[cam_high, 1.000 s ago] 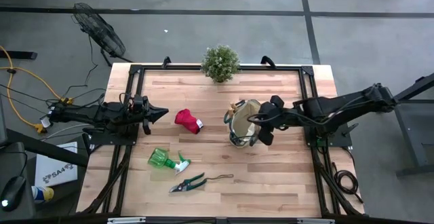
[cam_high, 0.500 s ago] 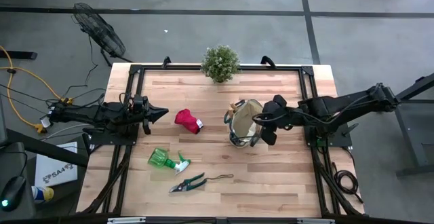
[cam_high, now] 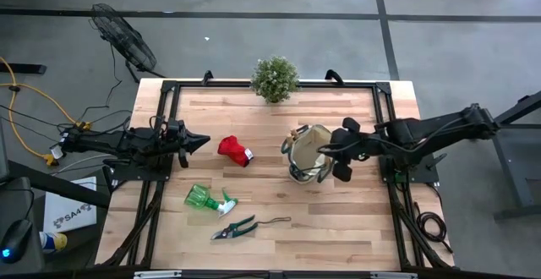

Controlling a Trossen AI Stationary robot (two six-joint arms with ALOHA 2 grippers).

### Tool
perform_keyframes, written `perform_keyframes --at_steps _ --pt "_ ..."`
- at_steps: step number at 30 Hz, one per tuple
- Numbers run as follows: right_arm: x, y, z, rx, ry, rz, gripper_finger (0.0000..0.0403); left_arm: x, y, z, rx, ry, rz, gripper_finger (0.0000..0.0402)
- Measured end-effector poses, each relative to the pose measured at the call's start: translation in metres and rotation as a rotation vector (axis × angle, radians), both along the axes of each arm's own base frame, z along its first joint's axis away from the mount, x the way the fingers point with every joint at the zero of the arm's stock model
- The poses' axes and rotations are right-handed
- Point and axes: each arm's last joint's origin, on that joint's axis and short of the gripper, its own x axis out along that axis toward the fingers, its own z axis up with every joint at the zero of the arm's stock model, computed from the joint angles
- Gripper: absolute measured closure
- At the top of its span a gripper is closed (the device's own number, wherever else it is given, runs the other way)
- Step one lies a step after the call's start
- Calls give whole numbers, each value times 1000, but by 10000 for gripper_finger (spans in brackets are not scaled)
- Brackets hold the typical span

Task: Pick & Place Garden tools in Gardening bag
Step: Put the hand rake into the gardening bag

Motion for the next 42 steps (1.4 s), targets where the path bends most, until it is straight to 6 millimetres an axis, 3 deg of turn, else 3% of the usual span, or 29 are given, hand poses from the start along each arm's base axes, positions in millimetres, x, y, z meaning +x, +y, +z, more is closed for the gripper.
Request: perform_keyframes --at_steps 22,35,42 --pt "-16 -1 6 -48 37 188 346 0 0 -1 1 12 -1 401" --pt "-16 2 5 -234 76 538 346 0 0 -1 2 14 0 401" --pt "-17 2 5 -282 80 610 345 0 0 -2 3 18 0 401"
